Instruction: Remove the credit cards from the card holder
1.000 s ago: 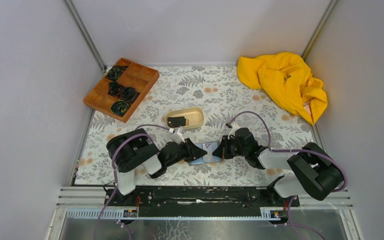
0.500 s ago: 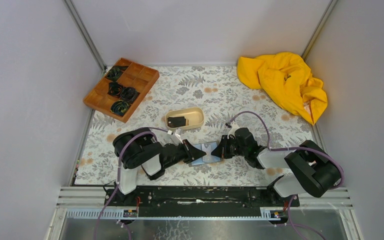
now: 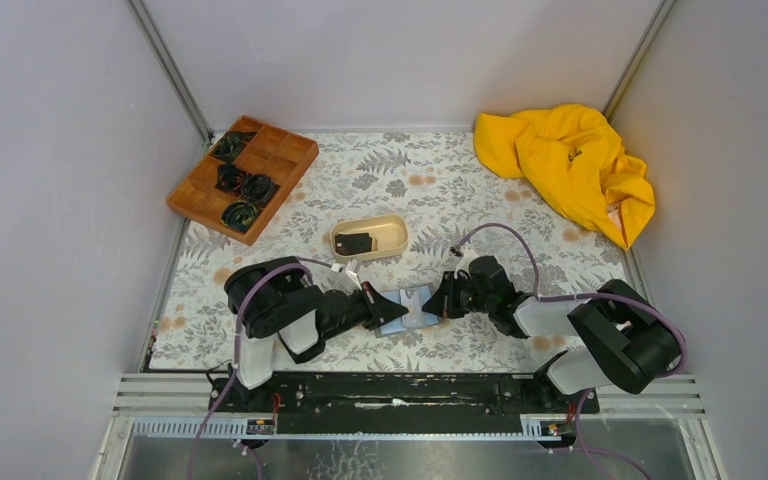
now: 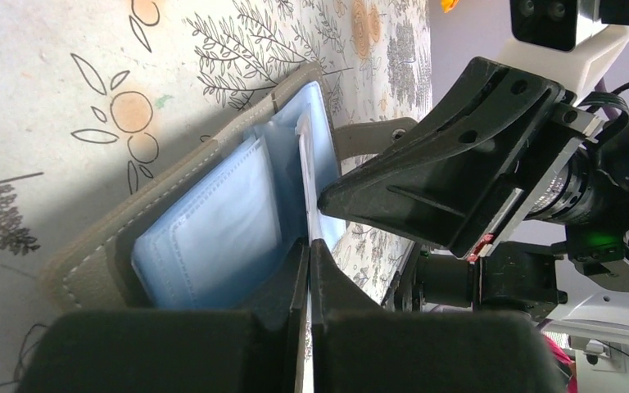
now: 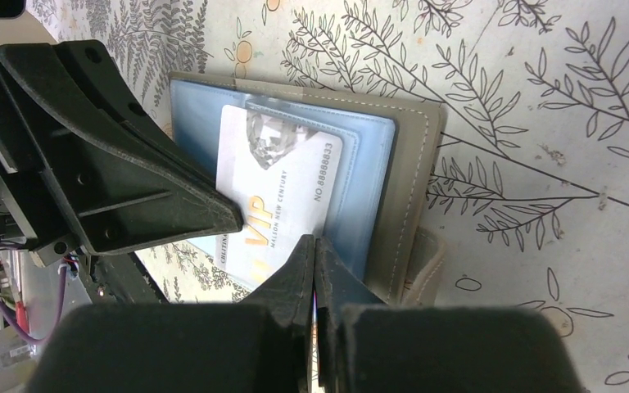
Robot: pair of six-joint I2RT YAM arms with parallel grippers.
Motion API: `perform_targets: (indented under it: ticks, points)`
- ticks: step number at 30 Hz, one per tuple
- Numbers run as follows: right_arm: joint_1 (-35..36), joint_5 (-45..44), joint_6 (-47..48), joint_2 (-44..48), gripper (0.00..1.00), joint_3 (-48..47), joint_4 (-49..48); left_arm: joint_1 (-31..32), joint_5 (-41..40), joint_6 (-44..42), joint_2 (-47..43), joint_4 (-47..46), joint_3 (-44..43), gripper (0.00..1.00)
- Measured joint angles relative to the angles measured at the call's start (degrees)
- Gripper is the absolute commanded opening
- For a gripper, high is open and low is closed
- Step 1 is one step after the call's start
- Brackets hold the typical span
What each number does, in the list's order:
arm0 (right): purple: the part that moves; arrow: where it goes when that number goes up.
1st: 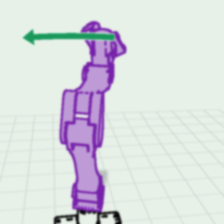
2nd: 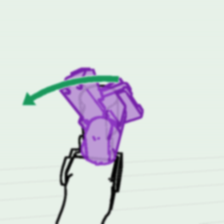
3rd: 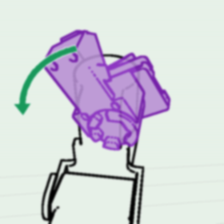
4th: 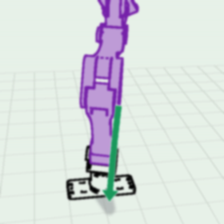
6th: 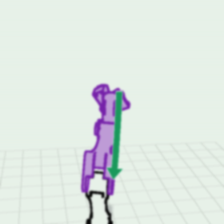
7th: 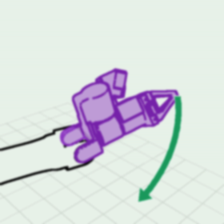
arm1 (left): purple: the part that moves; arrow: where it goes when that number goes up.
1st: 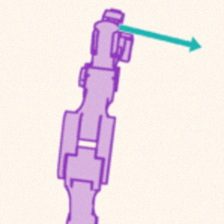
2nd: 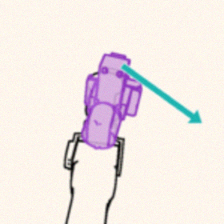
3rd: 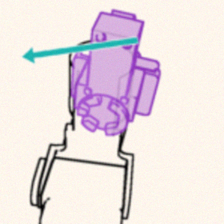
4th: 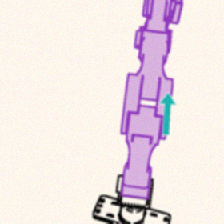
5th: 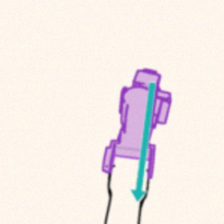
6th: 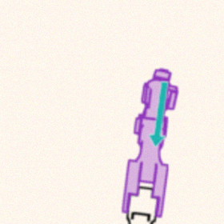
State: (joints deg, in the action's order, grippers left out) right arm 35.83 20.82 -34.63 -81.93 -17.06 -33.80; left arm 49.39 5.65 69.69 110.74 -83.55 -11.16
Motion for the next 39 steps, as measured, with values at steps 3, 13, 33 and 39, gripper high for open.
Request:
perform_targets:
  ticks: [3,13,33,39]
  points:
    - [0.0,0.35,-0.02,-0.04,0.0,0.0,0.0,-0.33,0.26,0.04,-0.35,-0.5,0.68,0.16]
    - [0.0,0.48,0.0,-0.35,0.0,0.0,-0.33,-0.87,1.27,0.11,-0.46,-2.27,1.97,0.17]
    - [0.0,0.81,-0.02,-0.74,0.0,0.0,-0.83,-2.16,1.81,0.26,-0.46,-3.76,3.93,0.0]
    - [0.0,0.79,0.0,-0.74,0.0,-0.02,-0.79,-3.67,2.51,0.15,-0.94,-5.51,6.54,0.0]
